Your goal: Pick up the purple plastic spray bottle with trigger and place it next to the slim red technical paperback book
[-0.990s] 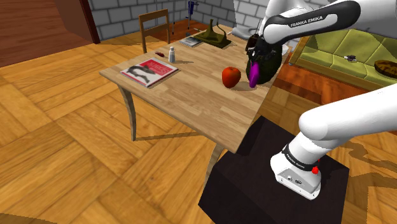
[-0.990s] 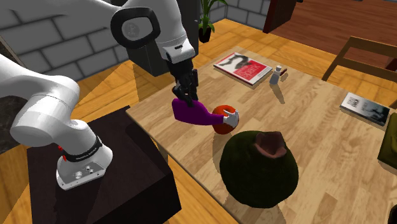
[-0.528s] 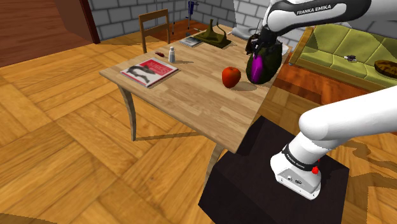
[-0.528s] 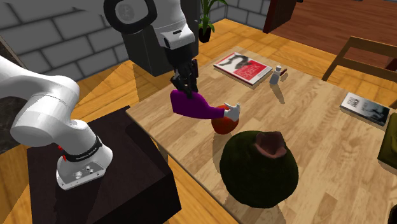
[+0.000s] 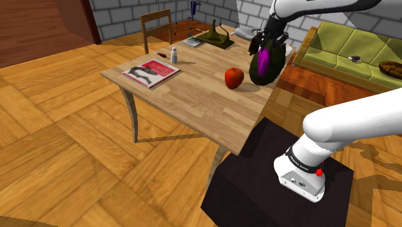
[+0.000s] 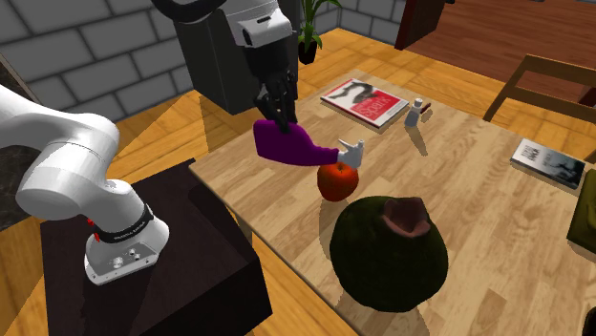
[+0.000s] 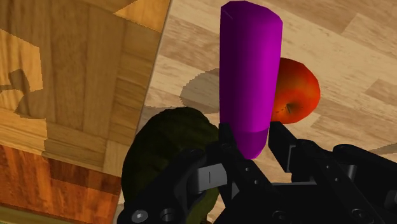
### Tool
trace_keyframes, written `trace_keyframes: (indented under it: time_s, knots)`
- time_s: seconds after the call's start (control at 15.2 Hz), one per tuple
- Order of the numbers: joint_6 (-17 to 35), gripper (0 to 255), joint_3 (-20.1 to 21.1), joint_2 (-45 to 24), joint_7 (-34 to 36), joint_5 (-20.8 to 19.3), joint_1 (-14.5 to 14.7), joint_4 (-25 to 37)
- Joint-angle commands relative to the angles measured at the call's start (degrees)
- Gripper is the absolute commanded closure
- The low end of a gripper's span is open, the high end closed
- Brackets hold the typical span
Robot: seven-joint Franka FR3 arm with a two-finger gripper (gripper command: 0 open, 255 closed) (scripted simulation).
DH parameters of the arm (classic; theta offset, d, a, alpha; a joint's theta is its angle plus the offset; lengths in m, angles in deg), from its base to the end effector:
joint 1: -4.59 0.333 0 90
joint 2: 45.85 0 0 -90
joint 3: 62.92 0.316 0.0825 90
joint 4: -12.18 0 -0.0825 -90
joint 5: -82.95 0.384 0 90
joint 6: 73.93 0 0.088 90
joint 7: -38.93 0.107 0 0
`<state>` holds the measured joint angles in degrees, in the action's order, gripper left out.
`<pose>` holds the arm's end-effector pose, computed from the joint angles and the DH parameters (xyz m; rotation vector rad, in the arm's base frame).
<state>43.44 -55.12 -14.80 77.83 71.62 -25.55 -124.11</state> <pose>0.3772 -0.1596 0.5384 2.5371 -1.3989 0.3461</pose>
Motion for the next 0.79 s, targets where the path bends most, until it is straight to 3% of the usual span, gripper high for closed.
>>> trace_keyframes:
  time_s: [0.0,0.73]
  knots:
    - [-1.56,255,-0.10,0.09,-0.44,0.13,0.00,1.51]
    - [-9.68,255,-0.23,-0.33,-2.23,0.67,-0.04,10.22]
